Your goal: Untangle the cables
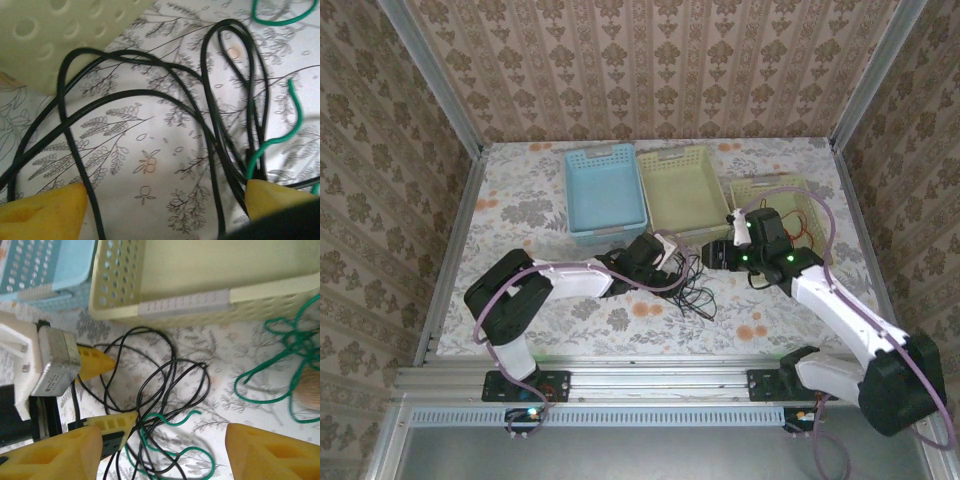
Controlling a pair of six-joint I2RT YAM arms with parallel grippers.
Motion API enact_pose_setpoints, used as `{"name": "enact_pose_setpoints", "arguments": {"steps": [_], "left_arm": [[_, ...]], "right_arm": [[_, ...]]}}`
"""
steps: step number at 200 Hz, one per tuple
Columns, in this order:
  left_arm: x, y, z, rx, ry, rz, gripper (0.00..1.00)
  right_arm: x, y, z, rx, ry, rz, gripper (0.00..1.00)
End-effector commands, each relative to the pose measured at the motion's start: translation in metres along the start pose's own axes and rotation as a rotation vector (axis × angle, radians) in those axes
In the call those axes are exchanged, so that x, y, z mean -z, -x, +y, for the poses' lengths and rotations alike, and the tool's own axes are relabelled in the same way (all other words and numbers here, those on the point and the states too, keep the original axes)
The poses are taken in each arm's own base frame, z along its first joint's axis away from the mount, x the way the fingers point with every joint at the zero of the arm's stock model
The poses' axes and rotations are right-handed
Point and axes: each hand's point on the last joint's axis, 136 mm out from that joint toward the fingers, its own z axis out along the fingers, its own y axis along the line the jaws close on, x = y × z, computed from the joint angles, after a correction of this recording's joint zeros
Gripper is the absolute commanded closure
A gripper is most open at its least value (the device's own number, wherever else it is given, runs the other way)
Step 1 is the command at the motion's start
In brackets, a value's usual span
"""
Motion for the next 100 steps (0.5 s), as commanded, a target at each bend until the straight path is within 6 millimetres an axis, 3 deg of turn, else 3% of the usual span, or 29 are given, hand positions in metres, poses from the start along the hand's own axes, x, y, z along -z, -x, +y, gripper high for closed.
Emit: {"name": "enact_pose_setpoints", "arguments": {"steps": [1, 23, 55, 75, 100], "left_arm": [[-0.005, -0.003, 0.011, 0.019, 0.057, 0.022, 0.2], [-0.009, -0.007, 0.012, 0.019, 0.059, 0.034, 0.26], [-0.014, -0.014, 0.014, 0.018, 0.065, 0.056, 0.36], [-0.017, -0.017, 0.015, 0.016, 0.066, 0.068, 0.39], [-0.019, -0.02, 0.016, 0.013, 0.067, 0.078, 0.41]], "right_arm": [[0.007, 0.003, -0.03, -0.04, -0.133, -0.067, 0.31], [-0.001, -0.015, -0.037, -0.051, -0.149, 0.022, 0.32], [-0.024, -0.061, -0.032, -0.073, -0.102, 0.291, 0.41], [-0.035, -0.093, -0.032, -0.092, -0.096, 0.456, 0.48], [-0.048, -0.114, -0.032, -0.123, -0.088, 0.544, 0.51]]}}
